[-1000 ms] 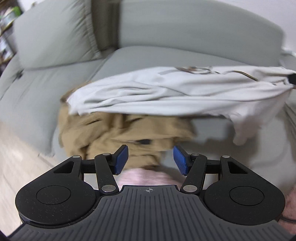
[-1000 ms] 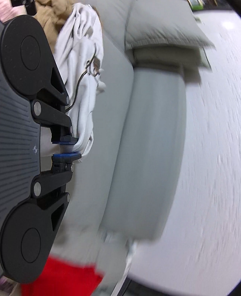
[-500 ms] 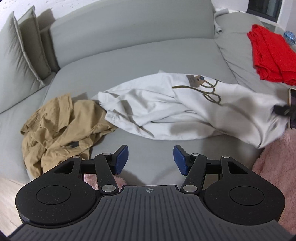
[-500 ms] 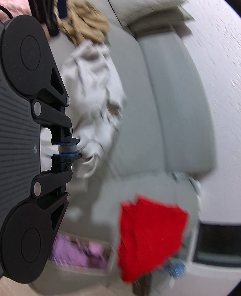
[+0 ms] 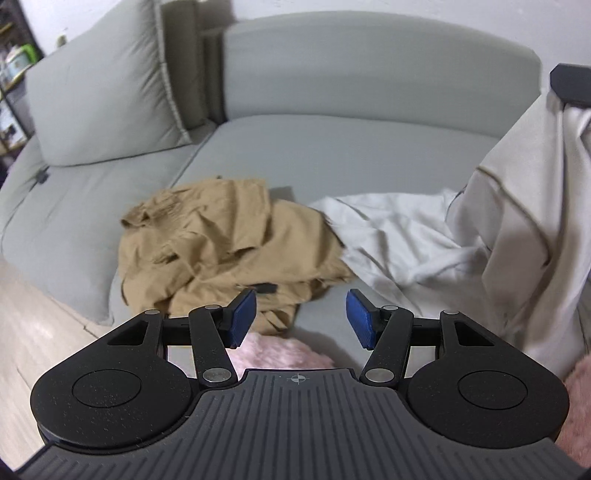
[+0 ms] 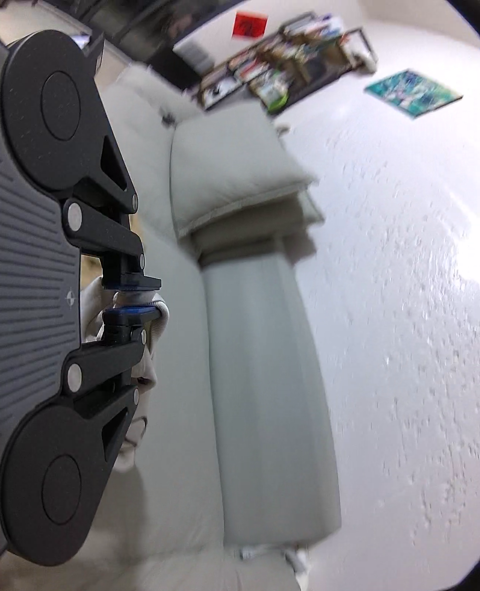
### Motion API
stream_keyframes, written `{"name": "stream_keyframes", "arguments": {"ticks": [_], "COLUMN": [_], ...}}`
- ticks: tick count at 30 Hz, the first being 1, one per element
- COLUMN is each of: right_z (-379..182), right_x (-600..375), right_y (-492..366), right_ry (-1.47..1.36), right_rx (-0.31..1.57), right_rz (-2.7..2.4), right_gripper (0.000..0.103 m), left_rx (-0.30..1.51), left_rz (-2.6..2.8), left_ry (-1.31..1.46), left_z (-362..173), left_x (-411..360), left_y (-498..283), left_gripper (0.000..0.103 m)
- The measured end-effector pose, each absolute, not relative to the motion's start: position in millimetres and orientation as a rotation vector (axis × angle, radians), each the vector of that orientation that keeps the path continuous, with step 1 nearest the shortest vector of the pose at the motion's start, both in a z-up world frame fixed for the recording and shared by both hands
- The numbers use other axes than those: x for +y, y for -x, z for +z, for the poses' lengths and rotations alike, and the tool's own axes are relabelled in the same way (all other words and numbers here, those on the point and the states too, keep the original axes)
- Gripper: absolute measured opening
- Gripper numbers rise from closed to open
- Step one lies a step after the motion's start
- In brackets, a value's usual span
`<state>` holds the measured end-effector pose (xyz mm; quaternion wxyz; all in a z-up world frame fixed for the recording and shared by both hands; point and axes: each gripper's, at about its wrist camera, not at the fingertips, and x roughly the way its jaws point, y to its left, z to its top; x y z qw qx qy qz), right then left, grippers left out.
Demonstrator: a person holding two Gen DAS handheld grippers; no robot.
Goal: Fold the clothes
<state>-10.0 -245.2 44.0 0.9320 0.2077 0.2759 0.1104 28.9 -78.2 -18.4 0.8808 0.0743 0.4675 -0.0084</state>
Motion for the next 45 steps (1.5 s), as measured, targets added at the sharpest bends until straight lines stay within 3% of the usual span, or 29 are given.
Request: {"name": "stream_keyframes", "arguments": {"ticks": [2,4,7,15,22,30,38,40,42,43,44,45], "right_z": [11,-18,-36,-56,-98,-100,-140,-156,-164,-163,-162,-160], "right_x": [-233,-229,-247,-316,-294,-272,-289,-293,-292,-291,-289,-288], "right_y": [-3,-7,8,47,57,15,-28,-35,-39,-40,-41,-41], "right_ry": [-0.44,-0.448,-0.414,-0.381,-0.359,-0.333,-0.53,-0.585,-0.603,-0.589,-0.575,-0.563], "right_rx": [0.717,0.858,0.901,0.942,1.025,1.023,1.103,1.13,1.139,1.127,1.115,1.102], "right_rz": [0.229,0.229,0.185,-0.055,-0.001,0.053,-0.022,-0.036,-0.042,-0.035,-0.029,-0.022], "right_gripper": [0.036,0.036,0.045,0.047,0.046,0.048,0.067,0.068,0.067,0.058,0.036,0.024], "left_rx": [1.008,1.027,1.046,1.135,1.185,1.182,1.212,1.228,1.234,1.236,1.238,1.234], "left_rz": [-0.015,-0.027,-0.03,-0.092,-0.146,-0.16,-0.155,-0.151,-0.145,-0.143,-0.14,-0.139], "left_ry": [-0.155,-0.164,-0.178,-0.214,-0.254,-0.242,-0.221,-0.219,-0.215,-0.212,-0.208,-0.205], "left_z": [-27,-34,-39,-69,-90,-100,-114,-119,-121,-121,-121,-120], "left_x": [-75,-73,-70,-78,-91,-94,-92,-92,-91,-90,-89,-88], "left_y": [-28,-25,-22,-21,-18,-36,-60,-65,-67,-68,-69,-69], "left_gripper": [0.06,0.06,0.06,0.061,0.061,0.061,0.061,0.061,0.061,0.061,0.061,0.061]}}
